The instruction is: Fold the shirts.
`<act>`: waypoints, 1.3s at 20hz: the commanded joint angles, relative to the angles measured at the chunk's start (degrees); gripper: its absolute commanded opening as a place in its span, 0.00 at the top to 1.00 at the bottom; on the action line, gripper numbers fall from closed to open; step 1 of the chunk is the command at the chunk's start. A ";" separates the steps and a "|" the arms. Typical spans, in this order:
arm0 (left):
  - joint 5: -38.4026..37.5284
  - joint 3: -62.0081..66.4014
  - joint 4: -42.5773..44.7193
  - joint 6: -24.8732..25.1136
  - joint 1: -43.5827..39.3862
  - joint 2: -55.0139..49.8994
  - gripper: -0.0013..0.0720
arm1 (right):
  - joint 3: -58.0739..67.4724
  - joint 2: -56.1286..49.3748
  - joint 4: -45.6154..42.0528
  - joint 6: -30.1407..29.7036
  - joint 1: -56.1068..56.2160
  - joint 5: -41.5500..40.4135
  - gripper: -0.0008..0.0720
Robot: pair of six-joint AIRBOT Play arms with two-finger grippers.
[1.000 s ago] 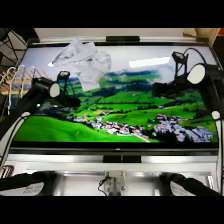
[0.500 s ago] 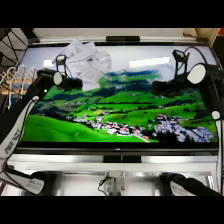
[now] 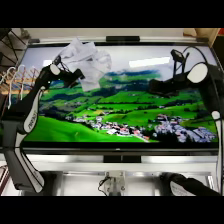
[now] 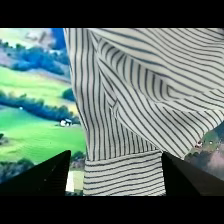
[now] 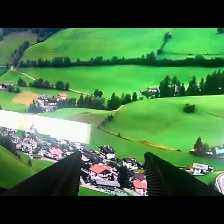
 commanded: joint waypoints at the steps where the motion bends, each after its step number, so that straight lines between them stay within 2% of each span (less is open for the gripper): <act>1: -0.96 1.25 -3.54 0.72 -0.39 -3.06 0.06 | 0.00 -0.02 0.50 0.00 0.02 0.02 0.29; 6: 5.07 1.25 -4.20 0.66 -2.32 -4.46 0.07 | 0.00 -0.02 0.52 0.00 0.02 0.07 0.29; 8: 8.35 1.25 -4.63 -0.17 -2.51 -4.79 0.18 | -0.02 -0.02 0.57 0.02 0.02 0.13 0.29; 9: 10.21 1.25 -5.14 -0.17 -2.49 -4.92 0.25 | 0.00 -0.02 0.57 0.00 0.02 0.22 0.29; 10: 11.65 1.25 -5.75 -0.20 -2.36 -5.01 0.38 | 0.00 -0.02 0.57 0.00 0.02 0.24 0.29; 12: 12.98 1.25 -5.97 -0.17 -2.38 -5.03 0.75 | -0.02 -0.02 0.57 0.00 0.02 0.26 0.29; 13: 12.85 1.25 -6.82 -0.15 -2.38 -5.03 0.88 | 0.00 -0.02 0.57 0.00 0.02 0.24 0.29; 15: 11.21 1.27 -10.01 0.81 -2.38 -4.50 0.90 | 0.00 -0.02 0.52 -0.02 0.02 0.22 0.29; 16: 10.62 1.27 -11.93 4.37 -2.43 -3.63 0.90 | 0.00 -0.02 0.50 -0.09 0.02 0.28 0.29; 18: 8.87 1.27 -13.62 14.91 -2.64 0.57 0.90 | 0.00 0.07 0.22 -2.75 -0.02 1.20 0.29; 20: 4.44 1.25 -13.57 25.42 -2.89 7.10 0.90 | 0.07 1.07 -4.20 -4.07 -0.02 2.43 0.29; 21: 1.25 1.25 -13.53 29.90 -3.21 11.21 0.90 | 0.07 2.40 -7.45 -3.98 -0.04 2.80 0.29; 22: -2.25 1.25 -13.55 31.98 -3.67 15.39 0.90 | 0.33 4.07 -10.95 -3.39 -0.04 3.26 0.29; 23: -6.23 1.22 -13.62 31.65 -4.57 19.02 0.90 | 1.11 6.08 -14.34 -1.57 -0.04 4.11 0.29; 26: -15.56 -0.79 -13.62 26.34 -11.82 27.36 0.90 | 6.05 12.83 -21.79 3.06 -0.04 4.98 0.29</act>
